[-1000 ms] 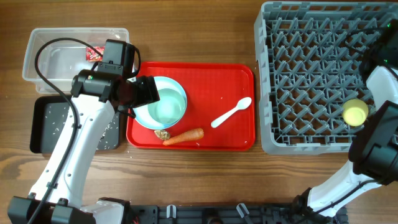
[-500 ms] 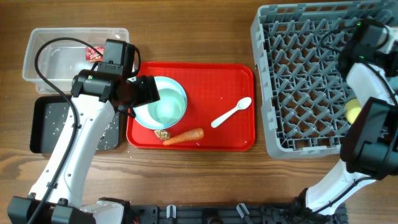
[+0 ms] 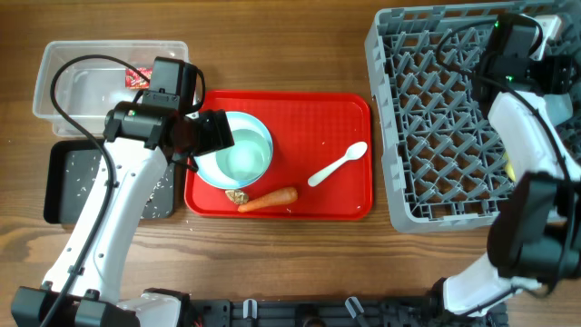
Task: Sort waste into correct bins and load items into the dishwasher rack
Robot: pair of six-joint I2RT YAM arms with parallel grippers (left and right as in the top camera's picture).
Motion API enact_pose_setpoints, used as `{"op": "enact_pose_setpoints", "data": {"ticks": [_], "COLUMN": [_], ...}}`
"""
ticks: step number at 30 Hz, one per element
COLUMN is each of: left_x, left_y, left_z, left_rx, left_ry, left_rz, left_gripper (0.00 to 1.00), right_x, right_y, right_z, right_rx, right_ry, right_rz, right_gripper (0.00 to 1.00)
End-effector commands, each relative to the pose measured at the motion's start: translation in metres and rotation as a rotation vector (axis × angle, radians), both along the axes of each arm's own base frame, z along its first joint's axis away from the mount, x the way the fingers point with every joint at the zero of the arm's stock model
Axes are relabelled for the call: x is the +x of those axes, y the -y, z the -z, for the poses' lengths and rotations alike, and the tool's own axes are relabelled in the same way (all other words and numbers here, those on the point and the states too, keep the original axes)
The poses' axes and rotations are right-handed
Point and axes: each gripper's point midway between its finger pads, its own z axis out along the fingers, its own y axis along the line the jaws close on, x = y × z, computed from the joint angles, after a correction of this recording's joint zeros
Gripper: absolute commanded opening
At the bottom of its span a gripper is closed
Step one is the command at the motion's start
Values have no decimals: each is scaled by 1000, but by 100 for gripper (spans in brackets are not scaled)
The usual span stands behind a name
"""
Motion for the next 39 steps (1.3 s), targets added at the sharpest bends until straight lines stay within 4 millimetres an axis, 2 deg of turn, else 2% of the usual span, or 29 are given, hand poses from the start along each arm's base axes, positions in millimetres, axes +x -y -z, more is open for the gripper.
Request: {"op": "enact_pose_setpoints", "data": {"ticks": [1, 3, 5, 8, 10, 13, 15, 16, 18, 20, 22, 25, 27, 28, 32, 36, 39], "left_x": [2, -1, -9, -20, -24, -29, -29, -30, -31, -31, -32, -32, -32, -32, -32, -32, -32], "left_y": [-1, -7, -29, -54, -73, -98, -102, -103, -106, -106, -106, -106, -106, -106, -106, -106, -106], "left_z": [0, 2, 4, 5, 6, 7, 8, 8, 8, 8, 8, 8, 8, 8, 8, 8, 8], "left_rx": [3, 24, 94, 109, 108, 56, -2, -14, -17, -16, -15, -15, -15, -15, -15, -15, -15], "left_ry": [-1, -16, -45, -93, -113, -139, -150, -153, -157, -158, -159, -159, -159, -160, -161, -160, -160], "left_rz": [-13, -47, -179, -294, -360, -478, -512, -519, -529, -525, -522, -521, -521, -522, -521, -522, -522], "left_gripper": [84, 83, 86, 93, 100, 100, 100, 100, 100, 100, 100, 100, 100, 100, 100, 100, 100], "right_x": [38, 40, 30, 0, -18, -53, -68, -70, -75, -75, -76, -78, -80, -81, -77, -70, -59], "right_y": [-104, -195, -257, -354, -392, -462, -490, -495, -511, -512, -517, -523, -523, -522, -514, -502, -478], "right_z": [2, 6, 8, 14, 18, 34, 56, 64, 100, 125, 148, 169, 176, 179, 179, 175, 163], "right_rx": [325, 599, 791, 1091, 1175, 1234, 1250, 1251, 1213, 1182, 1181, 1211, 1222, 1220, 1189, 1121, 1026], "right_ry": [35, 51, 44, -22, -72, -194, -247, -253, -287, -287, -303, -316, -329, -336, -303, -264, -204], "right_rz": [-484, -758, -897, -1038, -1072, -1148, -1095, -1063, -982, -886, -843, -792, -766, -759, -723, -704, -666], "right_gripper": [76, 75, 74, 74, 74, 74, 74, 74, 73, 71, 69, 58, 43, 31, 6, 4, 4]}}
